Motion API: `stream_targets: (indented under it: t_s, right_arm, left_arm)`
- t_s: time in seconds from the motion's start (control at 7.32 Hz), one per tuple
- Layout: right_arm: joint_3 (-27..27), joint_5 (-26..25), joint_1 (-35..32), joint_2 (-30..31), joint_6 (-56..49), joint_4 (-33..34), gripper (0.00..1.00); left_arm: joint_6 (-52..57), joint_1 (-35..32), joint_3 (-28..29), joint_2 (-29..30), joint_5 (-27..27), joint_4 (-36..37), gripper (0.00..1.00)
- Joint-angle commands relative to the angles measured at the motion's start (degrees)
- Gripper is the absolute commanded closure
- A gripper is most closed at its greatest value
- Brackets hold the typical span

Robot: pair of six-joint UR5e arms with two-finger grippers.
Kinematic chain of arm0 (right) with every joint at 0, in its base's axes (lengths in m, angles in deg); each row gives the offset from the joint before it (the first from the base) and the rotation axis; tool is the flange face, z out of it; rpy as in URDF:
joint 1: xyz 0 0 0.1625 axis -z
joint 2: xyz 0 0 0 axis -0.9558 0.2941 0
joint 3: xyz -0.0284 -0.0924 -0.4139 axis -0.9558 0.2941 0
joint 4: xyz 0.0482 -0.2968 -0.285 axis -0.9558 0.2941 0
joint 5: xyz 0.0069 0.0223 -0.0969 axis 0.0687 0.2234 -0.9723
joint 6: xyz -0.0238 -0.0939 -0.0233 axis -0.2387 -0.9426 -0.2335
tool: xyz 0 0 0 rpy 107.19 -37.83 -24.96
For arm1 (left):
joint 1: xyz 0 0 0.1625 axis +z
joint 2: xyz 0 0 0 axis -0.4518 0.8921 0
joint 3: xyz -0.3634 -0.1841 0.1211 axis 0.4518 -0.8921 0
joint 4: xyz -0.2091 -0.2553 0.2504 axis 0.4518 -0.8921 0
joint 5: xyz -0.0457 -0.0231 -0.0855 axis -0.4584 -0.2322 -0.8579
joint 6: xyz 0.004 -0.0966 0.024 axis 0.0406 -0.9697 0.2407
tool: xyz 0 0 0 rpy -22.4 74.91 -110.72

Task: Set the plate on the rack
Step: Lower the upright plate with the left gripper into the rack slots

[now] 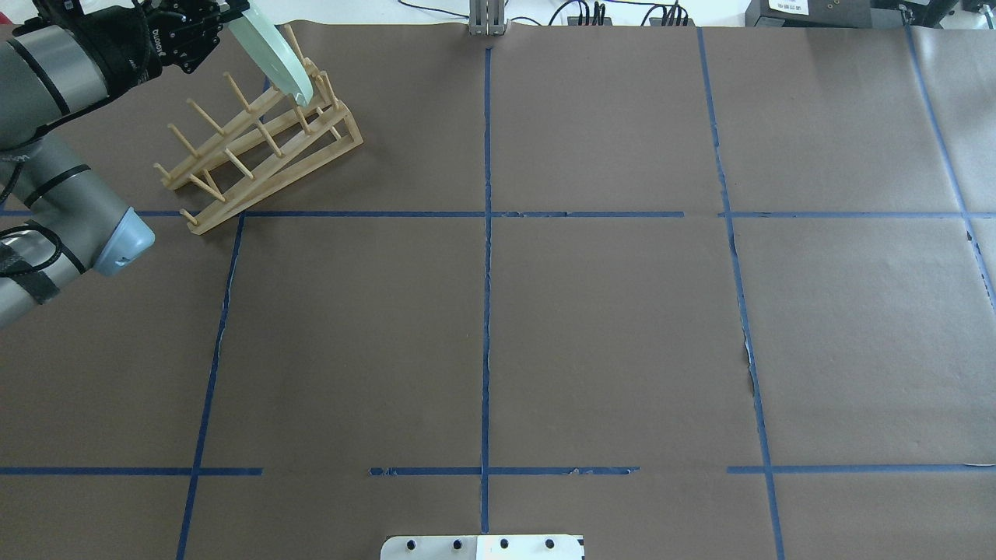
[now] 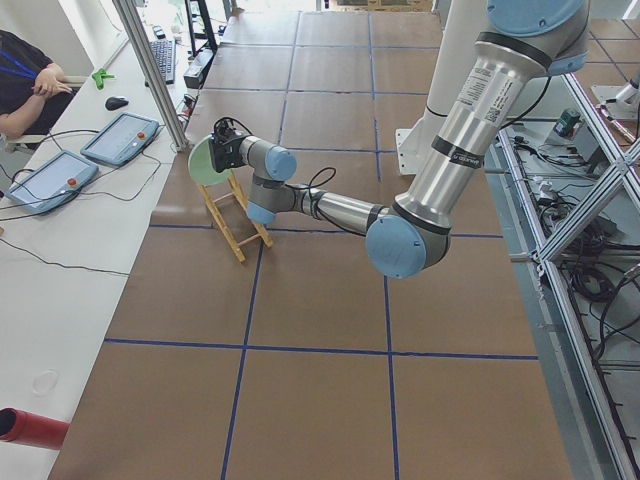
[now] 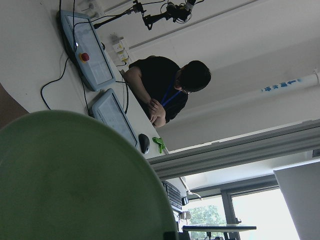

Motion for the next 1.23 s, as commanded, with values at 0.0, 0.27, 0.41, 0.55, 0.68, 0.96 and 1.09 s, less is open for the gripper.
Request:
stream_targets:
  t_s: [0.0, 0.27, 0.41, 0.55, 0.68, 0.96, 1.09]
  right_arm:
    - [0.00, 0.00, 0.00, 0.00, 0.01, 0.00, 0.00]
    - [-0.08, 0.00, 0.00, 0.00, 0.01, 0.09, 0.00]
    - [-0.08, 0.00, 0.00, 0.00, 0.01, 0.00, 0.00]
    - [0.00, 0.00, 0.00, 0.00, -0.07, 0.00, 0.00]
    - [0.00, 0.00, 0.00, 0.00, -0.08, 0.00, 0.00]
    - [0.00, 0.00, 0.00, 0.00, -0.08, 0.00, 0.00]
    - [0.00, 0.00, 0.00, 0.00, -0.08, 0.00, 0.00]
  left_arm:
    - [-0.26, -0.10, -1.51, 0.00, -0.09, -0.26, 1.00]
    - [-0.08, -0.10, -1.78, -0.08, 0.00, -0.09, 1.00]
    - [0.01, -0.01, -1.34, -0.08, 0.00, 0.00, 1.00]
    - [0.01, 0.08, -0.90, -0.08, 0.00, 0.09, 1.00]
    - [0.09, 0.08, 0.06, 0.09, 0.09, 0.09, 1.00]
    - [0.09, 0.08, 1.56, 0.97, 0.09, 0.09, 1.00]
    - [0.09, 0.08, 1.73, 1.58, 0.09, 0.09, 1.00]
